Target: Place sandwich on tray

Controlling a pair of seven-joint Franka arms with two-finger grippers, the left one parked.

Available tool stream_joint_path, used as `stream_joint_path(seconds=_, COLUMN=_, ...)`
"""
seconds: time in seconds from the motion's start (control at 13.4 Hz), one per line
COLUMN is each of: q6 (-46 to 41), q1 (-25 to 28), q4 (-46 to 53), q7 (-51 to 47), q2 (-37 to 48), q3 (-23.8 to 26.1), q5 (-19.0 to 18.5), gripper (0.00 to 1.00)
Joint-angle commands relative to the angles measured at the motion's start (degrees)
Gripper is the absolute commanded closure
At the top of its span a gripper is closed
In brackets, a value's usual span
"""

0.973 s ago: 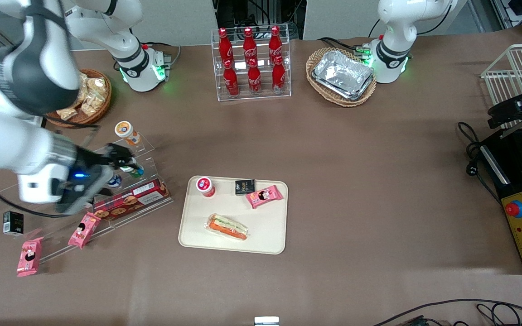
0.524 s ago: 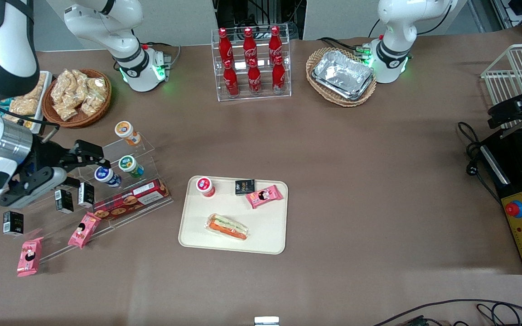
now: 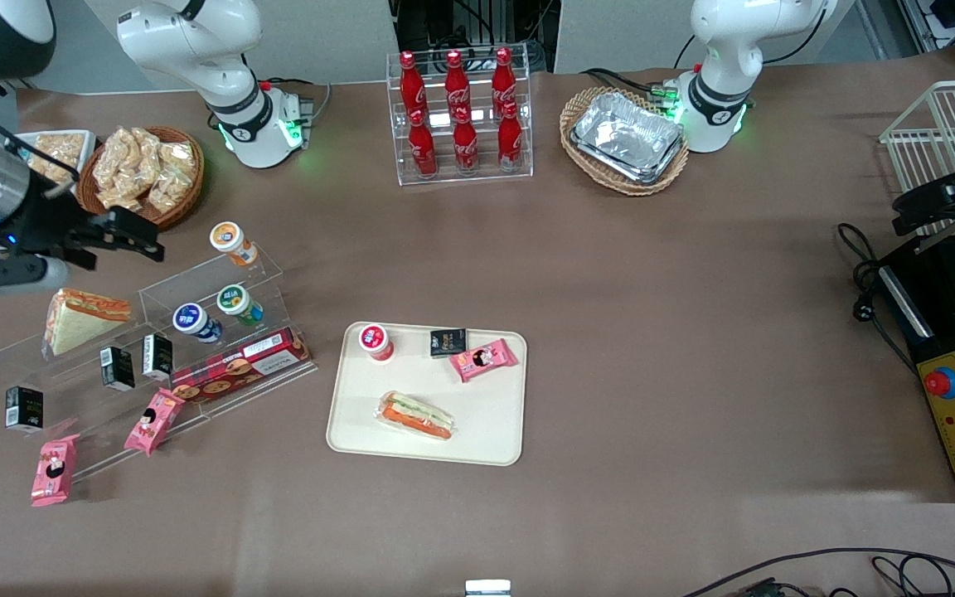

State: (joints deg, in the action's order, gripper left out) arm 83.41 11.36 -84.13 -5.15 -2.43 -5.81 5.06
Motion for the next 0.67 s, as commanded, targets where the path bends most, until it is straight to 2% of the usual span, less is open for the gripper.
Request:
stream_joint_path(seconds=0.0, q6=1.2, q1=-5.6, q4=-6.2, q7=-3.4, q2=4.7, q3=4.0, q5=-2.3, gripper=0.00)
stream_joint_path(seconds=0.15, q6=2.4, q1=-8.4, q4=-7.6, q7=-2.7, q2=5.2, q3=5.9, q5=-2.2, gripper=0.00)
stream_joint_path(seconds=0.6, q6=3.4, q1=-10.3, q4=-6.8, q7=-0.8, q2=4.0, q3=5.5, q5=-2.0, gripper=0.00)
